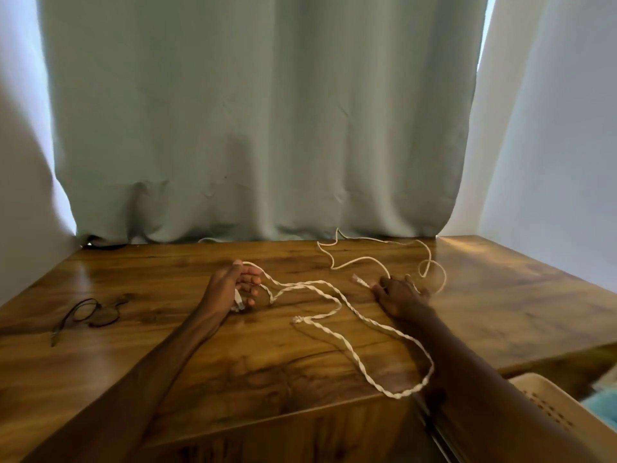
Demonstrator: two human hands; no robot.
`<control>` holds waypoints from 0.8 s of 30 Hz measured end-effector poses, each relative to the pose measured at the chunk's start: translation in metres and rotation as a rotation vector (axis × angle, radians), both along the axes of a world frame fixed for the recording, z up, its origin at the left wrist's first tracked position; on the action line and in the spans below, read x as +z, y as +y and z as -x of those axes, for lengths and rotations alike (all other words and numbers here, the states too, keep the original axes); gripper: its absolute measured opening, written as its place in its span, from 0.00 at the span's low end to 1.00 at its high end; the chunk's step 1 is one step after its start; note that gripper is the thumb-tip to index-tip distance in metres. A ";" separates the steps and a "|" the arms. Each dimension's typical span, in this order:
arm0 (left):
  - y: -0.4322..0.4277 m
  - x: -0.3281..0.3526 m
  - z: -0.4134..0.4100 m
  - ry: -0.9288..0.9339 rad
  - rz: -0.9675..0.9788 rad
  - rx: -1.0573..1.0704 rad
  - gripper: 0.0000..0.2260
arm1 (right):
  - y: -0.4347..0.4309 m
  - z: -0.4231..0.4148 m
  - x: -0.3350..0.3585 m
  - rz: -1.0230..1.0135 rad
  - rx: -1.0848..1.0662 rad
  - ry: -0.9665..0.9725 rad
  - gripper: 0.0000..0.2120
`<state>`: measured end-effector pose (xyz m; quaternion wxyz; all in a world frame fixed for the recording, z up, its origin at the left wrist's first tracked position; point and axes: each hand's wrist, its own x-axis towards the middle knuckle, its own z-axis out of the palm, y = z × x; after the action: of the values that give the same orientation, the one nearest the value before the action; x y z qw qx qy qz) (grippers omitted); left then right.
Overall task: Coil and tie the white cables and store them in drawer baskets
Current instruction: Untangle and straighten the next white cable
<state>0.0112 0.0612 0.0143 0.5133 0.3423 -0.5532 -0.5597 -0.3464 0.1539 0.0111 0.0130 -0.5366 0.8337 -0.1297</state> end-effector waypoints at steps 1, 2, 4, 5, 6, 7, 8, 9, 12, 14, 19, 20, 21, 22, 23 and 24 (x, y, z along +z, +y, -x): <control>0.001 0.000 0.001 0.002 -0.004 -0.002 0.23 | 0.006 0.011 0.000 0.003 -0.028 -0.001 0.24; 0.001 -0.001 0.003 0.006 -0.010 -0.006 0.23 | 0.013 0.021 -0.001 0.009 -0.057 -0.010 0.24; 0.002 -0.001 0.005 0.023 -0.028 -0.013 0.23 | 0.024 0.043 -0.002 0.034 -0.109 -0.031 0.25; 0.003 -0.002 0.007 0.035 -0.041 -0.021 0.23 | 0.030 0.054 -0.001 0.052 -0.133 -0.047 0.25; 0.004 -0.002 0.010 0.049 -0.059 -0.032 0.23 | 0.034 0.066 -0.002 0.066 -0.159 -0.067 0.24; 0.004 -0.002 0.013 0.067 -0.081 -0.049 0.23 | 0.036 0.079 -0.003 0.079 -0.179 -0.084 0.24; 0.005 -0.002 0.016 0.079 -0.103 -0.067 0.23 | 0.038 0.090 -0.004 0.088 -0.192 -0.098 0.23; 0.005 -0.002 0.020 0.085 -0.122 -0.085 0.24 | 0.041 0.096 -0.002 0.095 -0.199 -0.105 0.22; 0.006 -0.002 0.032 0.075 -0.148 -0.125 0.24 | 0.049 0.086 0.014 0.138 -0.145 -0.111 0.18; 0.007 -0.002 0.040 0.073 -0.148 -0.137 0.24 | 0.051 0.069 0.023 0.133 -0.078 -0.091 0.17; 0.012 0.002 0.050 0.080 -0.135 -0.134 0.22 | 0.035 0.041 0.030 0.196 -0.040 -0.057 0.13; 0.014 0.003 0.049 0.083 -0.135 -0.131 0.21 | 0.031 0.034 0.032 0.221 -0.041 -0.054 0.12; 0.016 0.004 0.048 0.090 -0.136 -0.132 0.20 | 0.027 0.027 0.034 0.255 -0.045 -0.062 0.10; 0.017 0.006 0.047 0.103 -0.139 -0.138 0.20 | 0.024 0.017 0.038 0.302 -0.046 -0.070 0.08; 0.018 0.008 0.045 0.123 -0.143 -0.149 0.19 | 0.021 0.005 0.042 0.350 -0.042 -0.072 0.07; 0.018 0.010 0.043 0.144 -0.147 -0.162 0.18 | 0.018 -0.007 0.047 0.395 -0.018 -0.057 0.07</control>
<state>-0.0320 0.0794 0.0243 0.4784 0.2921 -0.4984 -0.6614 -0.3393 0.1717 0.0578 -0.0702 -0.5173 0.7961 -0.3061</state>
